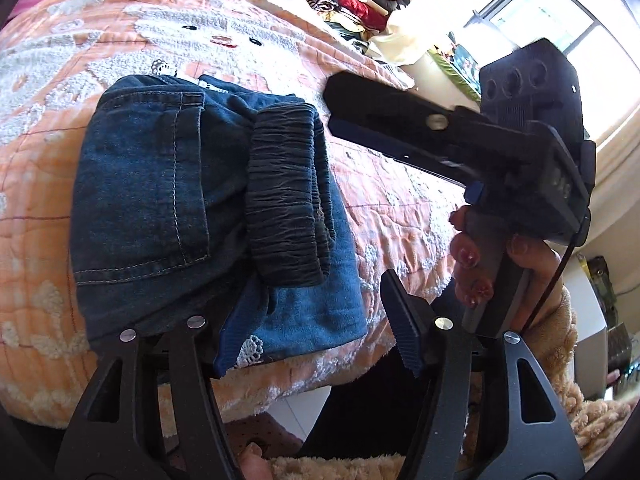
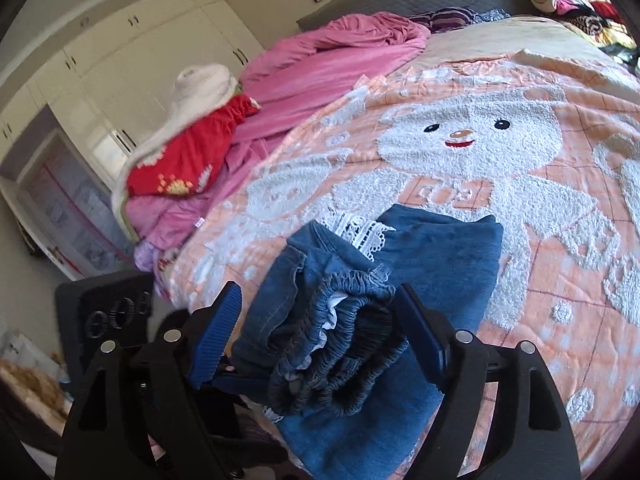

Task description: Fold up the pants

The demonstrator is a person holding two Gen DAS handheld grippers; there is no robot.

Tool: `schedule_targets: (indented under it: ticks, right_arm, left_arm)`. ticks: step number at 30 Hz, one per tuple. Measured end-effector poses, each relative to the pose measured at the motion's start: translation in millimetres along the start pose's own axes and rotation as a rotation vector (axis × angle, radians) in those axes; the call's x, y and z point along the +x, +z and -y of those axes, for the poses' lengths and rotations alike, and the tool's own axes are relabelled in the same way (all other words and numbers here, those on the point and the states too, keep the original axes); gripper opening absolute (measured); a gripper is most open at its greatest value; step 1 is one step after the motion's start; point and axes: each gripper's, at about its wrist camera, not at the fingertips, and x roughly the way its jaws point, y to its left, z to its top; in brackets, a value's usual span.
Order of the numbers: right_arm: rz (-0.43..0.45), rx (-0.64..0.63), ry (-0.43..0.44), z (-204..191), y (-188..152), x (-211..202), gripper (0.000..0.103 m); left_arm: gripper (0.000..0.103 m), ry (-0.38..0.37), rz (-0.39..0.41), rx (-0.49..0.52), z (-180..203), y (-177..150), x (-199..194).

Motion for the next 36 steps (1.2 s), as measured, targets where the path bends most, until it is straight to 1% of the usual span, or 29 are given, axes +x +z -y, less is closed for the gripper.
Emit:
schedule_targets:
  ticks: [3,6,9,14,17,25,26,34,36]
  right_arm:
    - [-0.048,-0.073,-0.119,-4,-2,14,0.077]
    - [-0.086,-0.081,-0.227,8,-8,20,0.074]
    - [-0.097,-0.040,-0.232,22,-17,20,0.074]
    - [-0.108,-0.026,-0.248,32,-24,23,0.075]
    - [-0.105,-0.033,-0.258,30,-23,23,0.076]
    - [-0.082,-0.035,-0.248,20,-20,12,0.076]
    - [-0.077,-0.035,-0.248,18,-20,9,0.077]
    - [-0.017,-0.037,-0.248,6,-14,-15,0.077]
    - [-0.002,-0.040,-0.248,2,-13,-21,0.077]
  left_arm:
    - [0.054,-0.007,0.000,0.001,3,-2,-2]
    - [0.054,-0.004,0.002,0.001,4,-3,-4]
    - [0.055,-0.009,0.002,0.002,4,-5,-6]
    - [0.056,-0.004,0.001,0.004,6,-5,-8]
    - [0.060,0.012,0.005,0.008,7,-5,-11]
    - [0.062,0.033,0.028,0.034,12,-5,-23]
    - [0.063,0.035,0.032,0.037,12,-6,-25]
    - [0.066,0.060,0.058,0.063,17,-5,-39]
    - [0.069,0.069,0.073,0.070,18,-4,-45]
